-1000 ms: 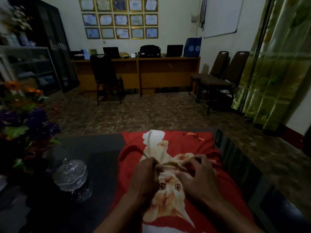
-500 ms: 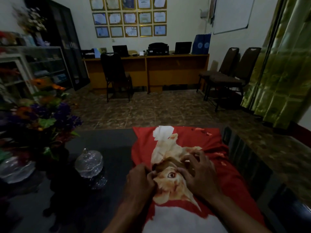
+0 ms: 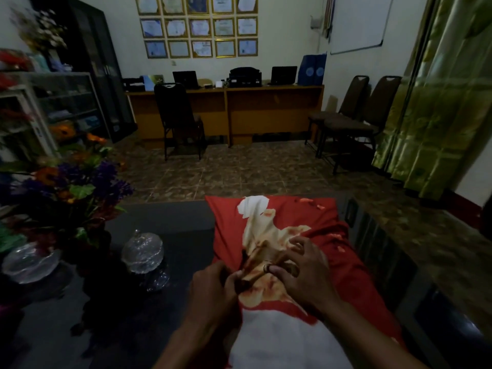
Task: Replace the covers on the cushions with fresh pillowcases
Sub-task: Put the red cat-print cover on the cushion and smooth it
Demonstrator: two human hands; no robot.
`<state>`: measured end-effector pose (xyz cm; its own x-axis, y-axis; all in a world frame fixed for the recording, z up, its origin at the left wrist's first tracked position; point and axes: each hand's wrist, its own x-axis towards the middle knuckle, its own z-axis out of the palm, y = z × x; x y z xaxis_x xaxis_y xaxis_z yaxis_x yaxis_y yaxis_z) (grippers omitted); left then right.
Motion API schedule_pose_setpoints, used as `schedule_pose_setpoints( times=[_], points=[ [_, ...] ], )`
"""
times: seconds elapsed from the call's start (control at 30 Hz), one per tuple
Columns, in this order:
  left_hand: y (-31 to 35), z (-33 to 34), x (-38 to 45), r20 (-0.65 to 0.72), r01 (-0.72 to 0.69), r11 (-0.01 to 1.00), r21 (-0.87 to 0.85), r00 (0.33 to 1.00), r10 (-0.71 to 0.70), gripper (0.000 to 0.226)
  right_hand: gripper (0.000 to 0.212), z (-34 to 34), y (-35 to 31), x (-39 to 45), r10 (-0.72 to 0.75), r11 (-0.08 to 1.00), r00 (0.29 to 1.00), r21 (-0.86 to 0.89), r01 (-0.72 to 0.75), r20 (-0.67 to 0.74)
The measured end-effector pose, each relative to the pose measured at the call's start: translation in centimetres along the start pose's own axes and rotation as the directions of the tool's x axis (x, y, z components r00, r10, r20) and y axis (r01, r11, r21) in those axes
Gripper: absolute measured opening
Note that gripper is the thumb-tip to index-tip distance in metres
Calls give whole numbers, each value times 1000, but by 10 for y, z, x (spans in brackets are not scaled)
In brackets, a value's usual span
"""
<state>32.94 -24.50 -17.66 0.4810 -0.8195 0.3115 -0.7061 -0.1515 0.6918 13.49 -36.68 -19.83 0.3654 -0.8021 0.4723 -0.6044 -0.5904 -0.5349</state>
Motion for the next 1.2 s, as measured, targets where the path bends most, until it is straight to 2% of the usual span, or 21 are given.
schedule_pose_setpoints(
  times=[0.07, 0.23, 0.27, 0.33, 0.4, 0.5, 0.6, 0.7, 0.77, 0.83, 0.93, 1.0, 1.07, 1.13, 1.2],
  points=[
    [-1, -2, -2, 61, 0, 997, 77, 998, -5, 22, 19, 1, -3, 2, 24, 999, 999, -32, -23, 43],
    [6, 3, -10, 75, -103, 987, 120, 993, 94, 21, 11, -22, -2, -6, 14, 1000, 986, 0, -15, 167],
    [11, 4, -9, 88, -123, 986, 112, 990, 114, 25, 12, -28, 2, -5, 45, 998, 989, 33, -50, 144],
    [19, 8, -7, 95, -202, 976, 84, 976, 194, 36, 14, -43, 13, -1, 166, 980, 986, 110, -165, -7],
    [28, 15, -6, 134, -287, 955, 74, 952, 275, 43, 11, -54, 32, 2, 339, 937, 931, 136, -322, -132],
    [44, 30, -6, 230, -391, 919, 53, 900, 369, 45, 18, -61, 66, -7, 551, 834, 830, 76, -546, -88],
    [55, 47, -15, 315, -465, 880, 98, 853, 416, 54, 2, -67, 80, -19, 602, 797, 796, 106, -595, -54],
    [58, 54, -21, 360, -442, 886, 143, 857, 369, 57, 8, -82, 90, -24, 652, 756, 752, 153, -636, -96],
    [56, 53, -22, 359, -419, 896, 148, 867, 346, 59, 7, -92, 92, -31, 645, 763, 754, 174, -623, -129],
    [53, 51, -22, 366, -427, 890, 158, 863, 349, 63, 10, -96, 88, -40, 603, 793, 789, 194, -577, -117],
    [43, 44, -25, 338, -453, 879, 147, 858, 386, 54, 23, -101, 71, -54, 423, 894, 903, 199, -401, -81],
    [37, 33, -29, 289, -461, 873, 158, 867, 405, 47, 28, -98, 60, -68, 289, 949, 956, 123, -292, 44],
    [29, 16, -31, 280, -431, 883, 186, 884, 373, 44, 20, -92, 49, -78, 209, 975, 966, 50, -218, 151],
    [17, -10, -32, 345, -403, 888, 222, 884, 315, 45, 9, -84, 44, -76, 171, 985, 978, -5, -172, 119],
    [5, -40, -33, 411, -378, 896, 234, 873, 262, 43, 4, -81, 41, -68, 197, 979, 978, -71, -192, 75]
  ],
)
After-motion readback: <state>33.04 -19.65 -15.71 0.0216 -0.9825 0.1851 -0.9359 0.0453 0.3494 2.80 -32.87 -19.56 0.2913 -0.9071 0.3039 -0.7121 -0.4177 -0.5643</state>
